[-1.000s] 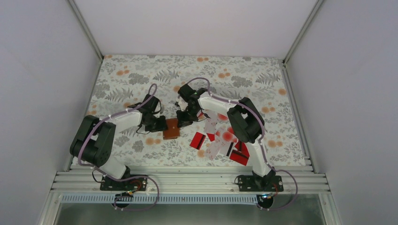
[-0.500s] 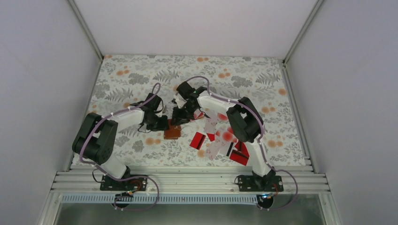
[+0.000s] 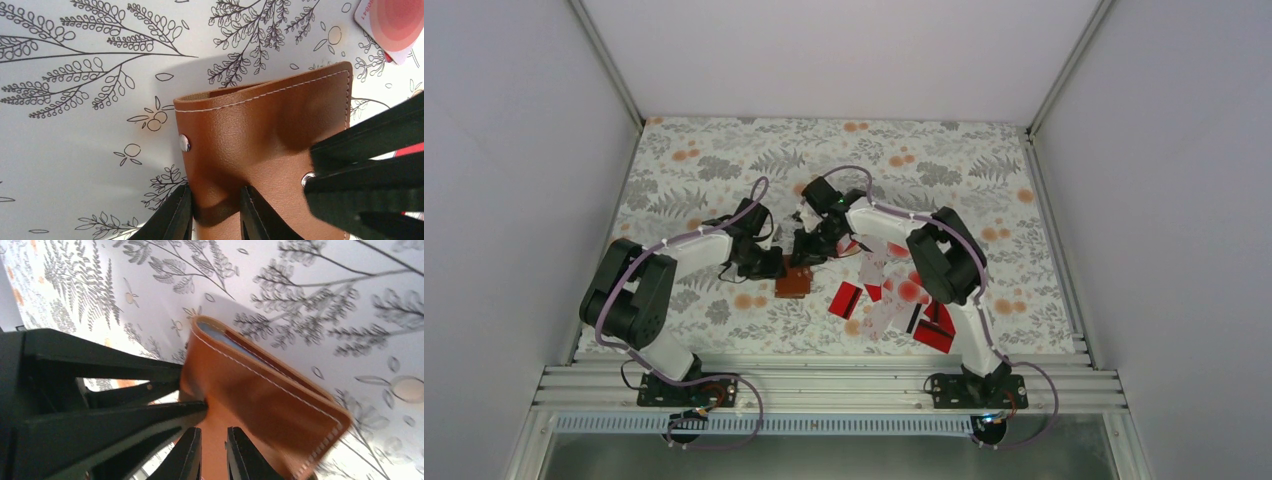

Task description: Put the credit cards into the card holder

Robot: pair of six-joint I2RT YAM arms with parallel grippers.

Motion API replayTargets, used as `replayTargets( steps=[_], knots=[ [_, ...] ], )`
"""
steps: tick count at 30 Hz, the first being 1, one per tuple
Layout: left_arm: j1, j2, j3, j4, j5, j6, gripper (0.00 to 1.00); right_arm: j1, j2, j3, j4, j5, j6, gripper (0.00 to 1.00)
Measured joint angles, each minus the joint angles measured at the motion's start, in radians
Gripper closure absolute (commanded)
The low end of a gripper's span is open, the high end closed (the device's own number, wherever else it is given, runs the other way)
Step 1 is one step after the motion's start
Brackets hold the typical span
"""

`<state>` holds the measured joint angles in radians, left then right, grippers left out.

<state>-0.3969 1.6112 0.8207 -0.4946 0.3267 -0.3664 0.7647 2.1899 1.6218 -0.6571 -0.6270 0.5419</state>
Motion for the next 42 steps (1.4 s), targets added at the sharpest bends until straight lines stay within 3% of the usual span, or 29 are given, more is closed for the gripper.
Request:
replayTargets(
  steps=[12,18,42],
  knots=[
    [0.000,0.004,0.005,-0.005,-0.004,0.011,0.76,-0.048,-0.269,-0.208,0.067,0.100,0.019,0.85],
    [-0.001,0.006,0.008,-0.010,-0.005,0.015,0.76,-0.050,-0.256,-0.282,0.101,0.083,0.035,0.86],
    [-0.001,0.019,0.022,-0.022,0.000,0.034,0.76,-0.035,-0.182,-0.290,0.183,-0.019,0.079,0.88]
  ],
)
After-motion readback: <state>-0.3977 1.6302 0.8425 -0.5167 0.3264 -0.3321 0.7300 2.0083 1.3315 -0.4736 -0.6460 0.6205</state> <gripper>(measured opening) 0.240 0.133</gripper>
